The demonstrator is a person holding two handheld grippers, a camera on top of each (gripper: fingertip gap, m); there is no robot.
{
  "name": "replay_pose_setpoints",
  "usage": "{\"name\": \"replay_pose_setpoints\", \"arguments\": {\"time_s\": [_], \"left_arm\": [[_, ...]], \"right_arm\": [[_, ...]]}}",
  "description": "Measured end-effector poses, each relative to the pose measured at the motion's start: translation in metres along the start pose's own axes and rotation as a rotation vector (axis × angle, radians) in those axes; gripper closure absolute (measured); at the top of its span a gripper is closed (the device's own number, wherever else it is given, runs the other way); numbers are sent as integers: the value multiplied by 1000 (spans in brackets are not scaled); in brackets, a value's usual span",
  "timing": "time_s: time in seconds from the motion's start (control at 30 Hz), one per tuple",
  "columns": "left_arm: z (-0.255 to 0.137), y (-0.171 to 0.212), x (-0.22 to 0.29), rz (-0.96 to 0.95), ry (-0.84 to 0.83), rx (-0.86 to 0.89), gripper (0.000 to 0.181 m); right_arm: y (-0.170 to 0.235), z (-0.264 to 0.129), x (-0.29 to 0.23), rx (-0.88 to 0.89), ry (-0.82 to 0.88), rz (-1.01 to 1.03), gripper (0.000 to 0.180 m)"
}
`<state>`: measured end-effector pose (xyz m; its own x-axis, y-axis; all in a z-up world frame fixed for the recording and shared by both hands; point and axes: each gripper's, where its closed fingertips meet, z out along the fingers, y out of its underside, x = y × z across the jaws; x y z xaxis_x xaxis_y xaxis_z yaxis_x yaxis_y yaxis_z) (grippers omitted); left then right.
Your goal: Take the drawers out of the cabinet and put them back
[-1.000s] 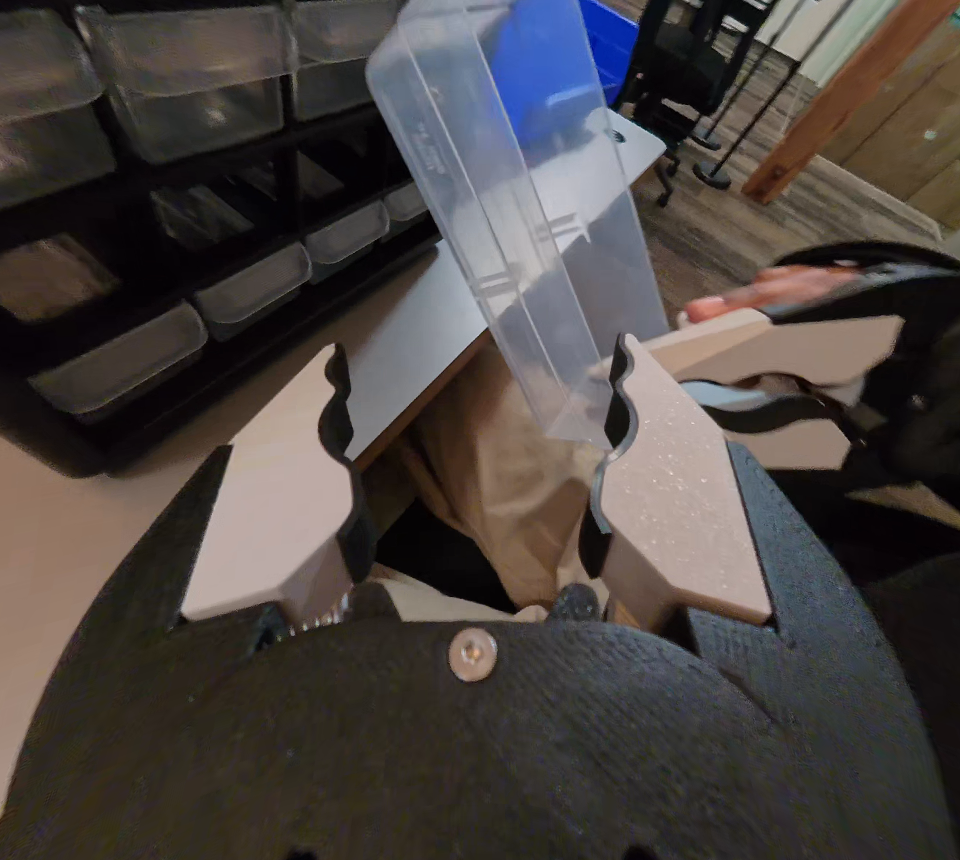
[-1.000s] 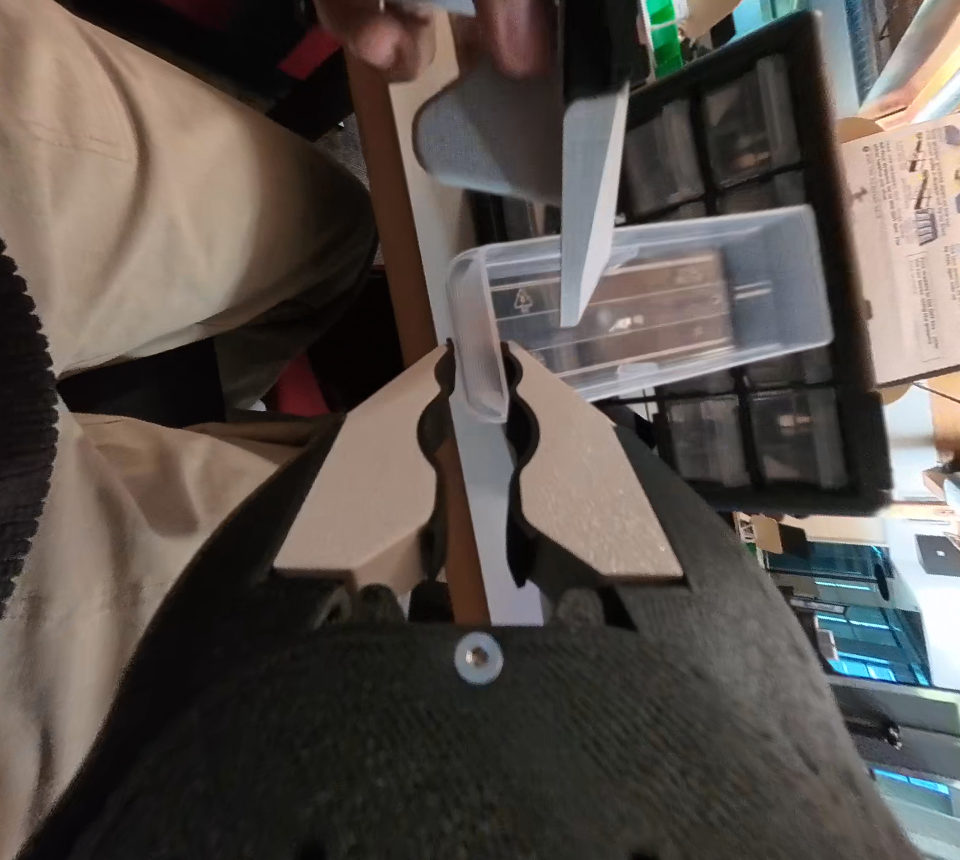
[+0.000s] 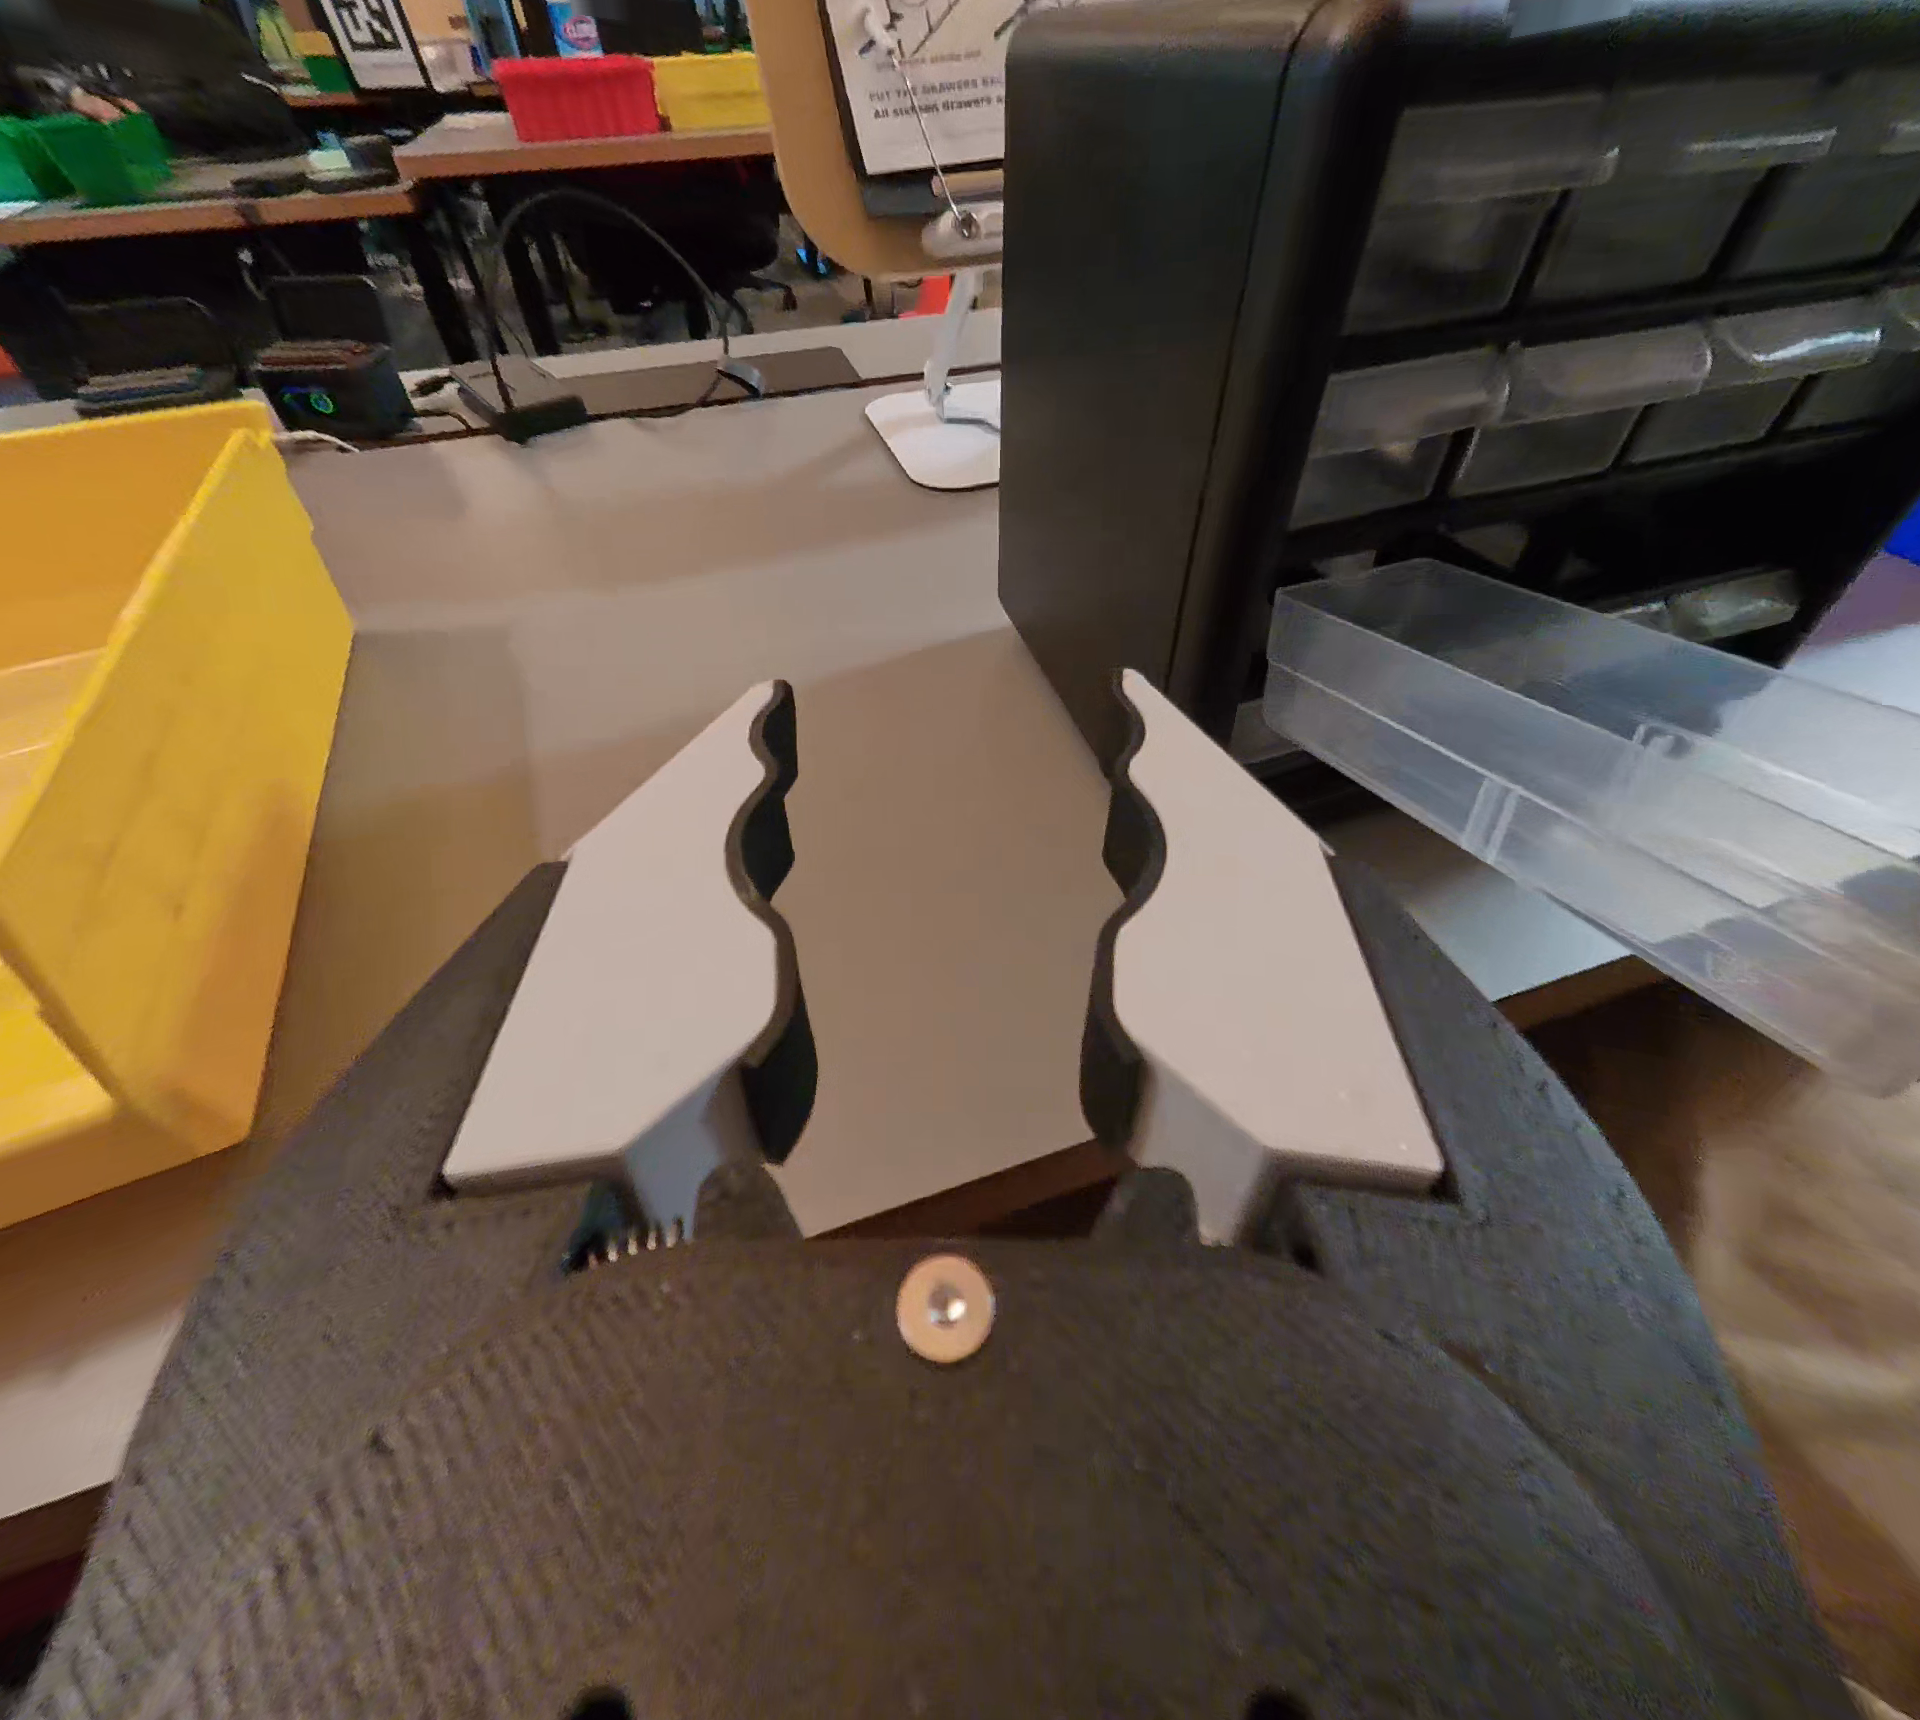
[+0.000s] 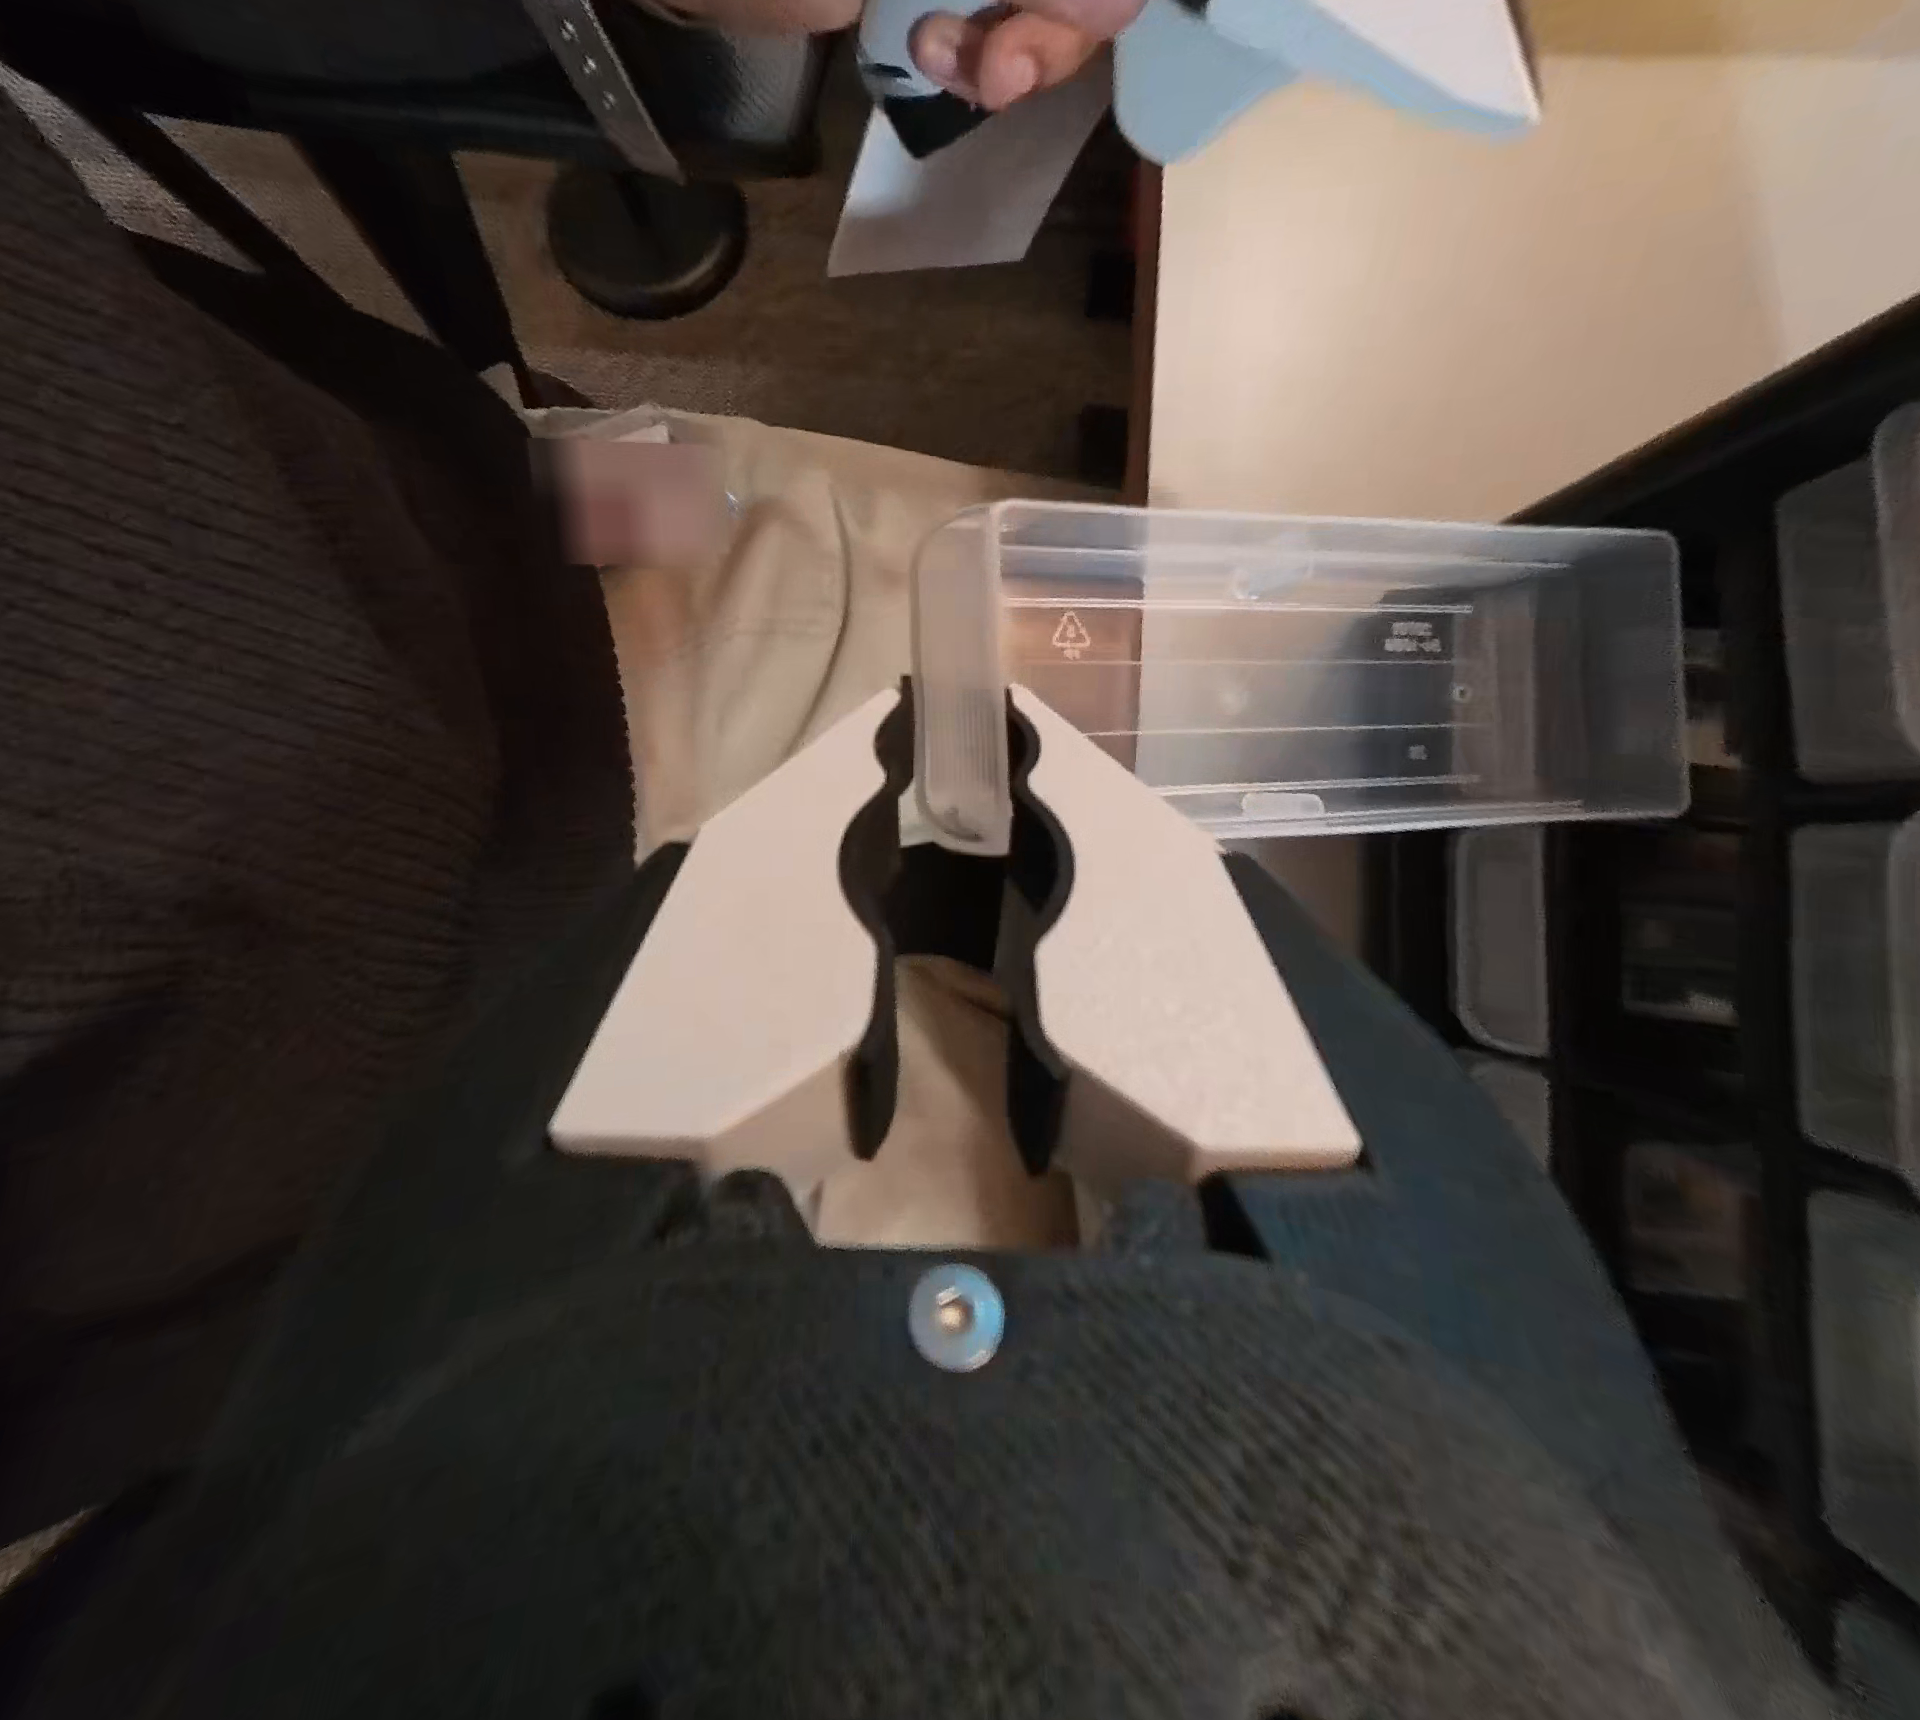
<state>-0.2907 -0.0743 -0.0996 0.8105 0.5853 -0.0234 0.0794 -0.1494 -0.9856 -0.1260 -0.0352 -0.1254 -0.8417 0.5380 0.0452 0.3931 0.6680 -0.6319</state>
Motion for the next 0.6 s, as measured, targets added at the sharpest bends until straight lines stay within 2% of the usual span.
{"name": "replay_pose_setpoints", "arguments": {"time_s": [0.2,0.43,0.6], "left_arm": [[8,19,13,33,45,-59,123],[14,32,19,31,70,-100,123],[16,38,19,13,73,-124,123]], "right_arm": [[-2,1,10,-22,7,-7,166],[4,14,33,-61,116,-36,166],[7,23,58,-67,324,-128,158]]}}
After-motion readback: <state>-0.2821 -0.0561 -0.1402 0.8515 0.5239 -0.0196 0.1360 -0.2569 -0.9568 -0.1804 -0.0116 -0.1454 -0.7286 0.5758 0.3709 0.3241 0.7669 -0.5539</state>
